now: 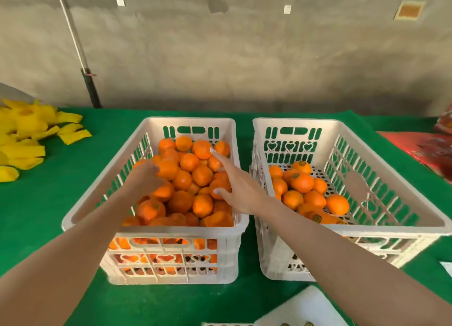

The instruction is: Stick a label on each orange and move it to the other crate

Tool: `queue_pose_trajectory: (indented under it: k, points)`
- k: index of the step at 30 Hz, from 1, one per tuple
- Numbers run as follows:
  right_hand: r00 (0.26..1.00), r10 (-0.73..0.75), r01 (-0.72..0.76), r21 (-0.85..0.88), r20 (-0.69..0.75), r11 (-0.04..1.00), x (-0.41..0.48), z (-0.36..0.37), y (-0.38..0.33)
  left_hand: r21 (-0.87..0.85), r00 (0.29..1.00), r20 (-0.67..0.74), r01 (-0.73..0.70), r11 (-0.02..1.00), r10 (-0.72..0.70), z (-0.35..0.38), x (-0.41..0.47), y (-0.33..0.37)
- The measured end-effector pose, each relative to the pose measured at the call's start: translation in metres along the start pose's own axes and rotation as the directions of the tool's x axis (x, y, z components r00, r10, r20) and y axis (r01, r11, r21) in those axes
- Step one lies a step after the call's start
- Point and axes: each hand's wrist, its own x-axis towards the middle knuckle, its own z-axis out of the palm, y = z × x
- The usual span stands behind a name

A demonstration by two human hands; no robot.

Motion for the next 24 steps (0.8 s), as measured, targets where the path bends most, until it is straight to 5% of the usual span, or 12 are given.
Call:
queue_pose_trajectory:
  k: [4, 8, 12, 16, 21, 24]
  points:
    - [1.0, -0.013, 0.012, -0.025, -0.024, 1.0, 0.002, 0.004, 0.004, 0.289, 0.964, 0.247, 0.019, 0.957, -0.094, 0.015, 0.02, -0.006]
    - [0.997, -0.007, 0.008, 0.009, -0.078, 1.0, 0.0, 0.007, 0.01, 0.351, 0.963, 0.248, 0.015, 0.936, -0.109, 0.023, 0.026, -0.003]
    - [0.987, 0.008, -0.003, 0.034, -0.158, 0.999, -0.003, 0.009, 0.009, -0.113, 0.99, 0.143, 0.022, 0.993, -0.006, 0.01, 0.023, 0.001]
    - [0.979, 0.062, -0.035, 0.138, -0.193, 0.99, -0.007, 0.003, 0.0, -0.642, 0.97, 0.032, -0.166, 0.749, 0.242, -0.004, -0.015, 0.025]
    - [0.892, 0.302, -0.081, 0.539, -0.336, 0.839, -0.028, -0.014, -0.028, -0.766, 0.933, -0.03, -0.252, 0.591, 0.359, -0.005, -0.071, 0.063]
    - [0.84, 0.464, -0.094, 0.766, -0.282, 0.636, -0.046, -0.032, -0.043, -0.892, 0.913, 0.091, -0.102, 0.441, 0.397, -0.005, -0.096, 0.081]
